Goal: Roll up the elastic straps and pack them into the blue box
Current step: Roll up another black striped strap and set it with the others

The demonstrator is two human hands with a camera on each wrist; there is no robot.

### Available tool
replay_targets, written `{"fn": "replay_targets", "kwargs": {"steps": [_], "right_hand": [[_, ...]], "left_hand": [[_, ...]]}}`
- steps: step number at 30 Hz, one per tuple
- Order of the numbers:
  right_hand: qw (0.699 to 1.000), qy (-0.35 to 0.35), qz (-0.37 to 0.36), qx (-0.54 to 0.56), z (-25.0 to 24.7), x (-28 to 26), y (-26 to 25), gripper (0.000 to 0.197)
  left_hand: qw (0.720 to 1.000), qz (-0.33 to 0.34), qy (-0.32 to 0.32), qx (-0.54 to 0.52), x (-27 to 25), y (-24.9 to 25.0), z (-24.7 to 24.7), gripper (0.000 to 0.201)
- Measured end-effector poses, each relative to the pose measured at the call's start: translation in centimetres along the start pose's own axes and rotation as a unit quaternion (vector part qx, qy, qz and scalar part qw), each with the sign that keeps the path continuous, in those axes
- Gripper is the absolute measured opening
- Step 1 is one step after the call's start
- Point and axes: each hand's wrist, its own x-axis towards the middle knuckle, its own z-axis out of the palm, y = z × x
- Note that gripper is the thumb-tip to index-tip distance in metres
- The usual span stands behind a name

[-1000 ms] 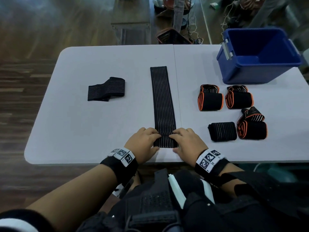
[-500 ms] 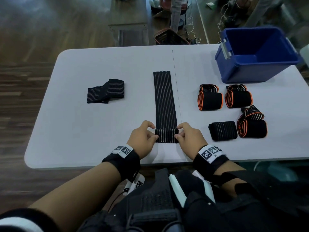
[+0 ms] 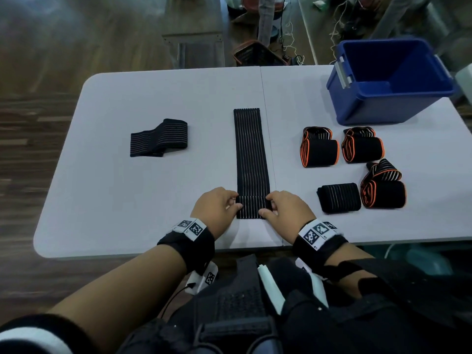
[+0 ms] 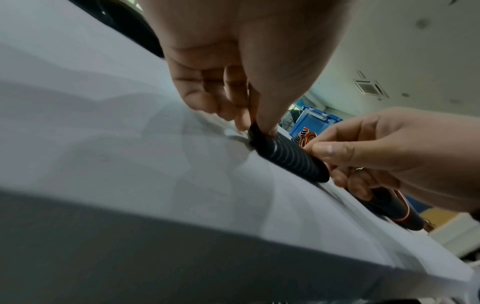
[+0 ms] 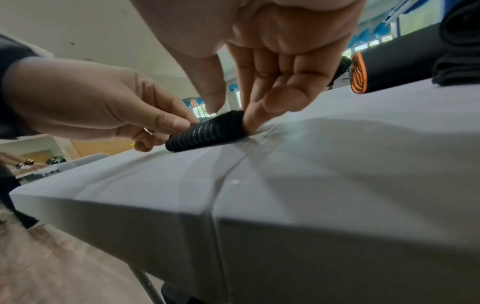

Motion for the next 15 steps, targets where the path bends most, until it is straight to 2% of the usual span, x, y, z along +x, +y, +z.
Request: {"fn": "replay_targets", "kwargs": {"steps": [4, 8, 10, 13, 15], "right_hand": [[0.997, -0.002, -0.044, -0.060, 0.0, 0.1, 0.2, 0.053], [1.000, -0.008, -0.027, -0.008, 0.4, 0.1, 0.3, 0.064], [0.999, -0.014, -0.029, -0.008, 0.6, 0.0, 0.4, 0.068], [0.999, -0.022, -0.042, -0.025, 0.7, 0.0, 0.7, 0.060], [0.999, -0.012, -0.046, -0.017, 0.7, 0.1, 0.9, 0.050]], "left_hand": [[1.000, 0.013, 0.018, -0.014, -0.5, 0.2, 0.0, 0.034], [0.999, 0.021, 0.033, -0.027, -0.8, 0.1, 0.2, 0.034], [0.999, 0.037, 0.008, -0.023, -0.8, -0.2, 0.4, 0.046], [0.998, 0.052, -0.045, 0.000, -0.6, -0.8, 0.5, 0.070], [0.997, 0.042, -0.062, 0.021, -0.5, -0.8, 0.5, 0.073]]}}
